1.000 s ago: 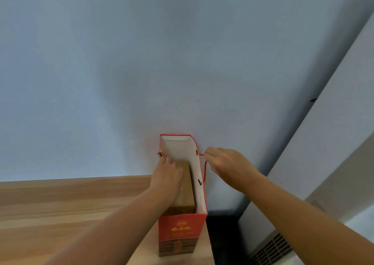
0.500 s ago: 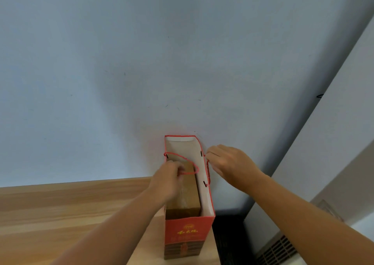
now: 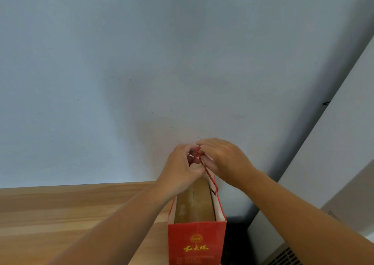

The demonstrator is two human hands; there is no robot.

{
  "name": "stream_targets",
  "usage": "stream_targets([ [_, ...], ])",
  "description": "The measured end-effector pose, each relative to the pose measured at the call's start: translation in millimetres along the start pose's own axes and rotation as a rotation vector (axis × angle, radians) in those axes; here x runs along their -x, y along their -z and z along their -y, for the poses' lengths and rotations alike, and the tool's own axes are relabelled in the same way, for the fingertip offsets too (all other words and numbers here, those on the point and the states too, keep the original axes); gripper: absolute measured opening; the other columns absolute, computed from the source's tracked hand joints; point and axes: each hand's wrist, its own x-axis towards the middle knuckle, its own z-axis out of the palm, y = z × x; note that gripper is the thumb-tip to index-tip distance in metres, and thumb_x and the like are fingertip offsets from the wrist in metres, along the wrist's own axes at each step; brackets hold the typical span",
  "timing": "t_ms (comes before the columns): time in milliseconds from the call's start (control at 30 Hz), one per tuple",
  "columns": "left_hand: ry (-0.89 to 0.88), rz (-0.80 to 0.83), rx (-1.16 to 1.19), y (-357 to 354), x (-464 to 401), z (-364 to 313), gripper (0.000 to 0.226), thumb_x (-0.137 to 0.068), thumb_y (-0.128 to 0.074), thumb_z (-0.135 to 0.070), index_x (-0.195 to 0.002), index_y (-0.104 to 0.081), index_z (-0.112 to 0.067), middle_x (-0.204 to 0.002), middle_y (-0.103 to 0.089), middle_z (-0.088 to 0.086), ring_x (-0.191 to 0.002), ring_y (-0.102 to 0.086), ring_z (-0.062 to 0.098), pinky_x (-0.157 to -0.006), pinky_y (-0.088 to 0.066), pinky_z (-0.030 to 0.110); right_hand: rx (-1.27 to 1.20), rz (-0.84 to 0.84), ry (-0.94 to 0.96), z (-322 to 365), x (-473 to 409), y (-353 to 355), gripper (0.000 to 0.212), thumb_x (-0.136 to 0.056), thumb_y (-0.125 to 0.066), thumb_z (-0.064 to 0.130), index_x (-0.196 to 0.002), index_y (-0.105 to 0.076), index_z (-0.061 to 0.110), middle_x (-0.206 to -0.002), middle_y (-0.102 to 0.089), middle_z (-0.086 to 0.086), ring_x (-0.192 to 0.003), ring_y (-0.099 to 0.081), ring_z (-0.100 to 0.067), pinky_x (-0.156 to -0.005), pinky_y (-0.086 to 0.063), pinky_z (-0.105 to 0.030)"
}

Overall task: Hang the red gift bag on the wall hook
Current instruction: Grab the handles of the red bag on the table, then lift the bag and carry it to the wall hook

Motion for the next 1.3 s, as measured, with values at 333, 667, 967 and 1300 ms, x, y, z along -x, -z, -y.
stream_targets([
  [333, -0.081, -0.18, -0.174, 24, 13, 4, 0.03, -0.082, -0.068, -0.005, -0.094, -0.066, -0.032, -0.095, -0.064, -0.005, -0.074, -0.062, 0.006, -0.065, -0.046, 0.012, -0.232, 0.112, -0.046, 28, -28, 28, 0.004, -0.086, -0.065, 0.018, -0.089, -0.062, 0.018, -0.088, -0.068, 0.002, -0.075, -0.063, -0.019, -0.065, -0.054, -0.039],
  [667, -0.375, -0.187, -0.888, 87, 55, -5, 0.025, -0.078, -0.074, -0.008, -0.102, -0.069, -0.014, -0.093, -0.063, 0.002, -0.07, -0.063, 0.02, -0.055, -0.053, 0.031, -0.34, 0.108, -0.008, 82, -47, 50, 0.02, -0.09, -0.069, 0.012, -0.091, -0.052, 0.021, -0.081, -0.06, 0.001, -0.074, -0.06, -0.022, -0.068, -0.055, -0.044],
  [967, -0.206, -0.254, -0.706, 158, 108, -16, 0.018, -0.084, -0.073, -0.018, -0.101, -0.075, -0.024, -0.094, -0.065, -0.011, -0.078, -0.065, 0.01, -0.069, -0.057, 0.033, -0.27, 0.099, 0.019, 149, -51, 51, 0.003, -0.096, -0.066, 0.022, -0.095, -0.065, 0.02, -0.085, -0.055, 0.009, -0.07, -0.05, -0.007, -0.064, -0.045, -0.022],
  [1300, -0.01, -0.406, -0.807, 186, 222, -43, 0.009, -0.087, -0.066, -0.025, -0.094, -0.067, -0.03, -0.09, -0.061, -0.011, -0.081, -0.062, 0.01, -0.068, -0.055, 0.037, -0.365, 0.153, 0.137, 228, -43, 58, 0.008, -0.095, -0.066, 0.027, -0.089, -0.063, 0.025, -0.081, -0.058, 0.012, -0.074, -0.056, -0.009, -0.065, -0.046, -0.024],
])
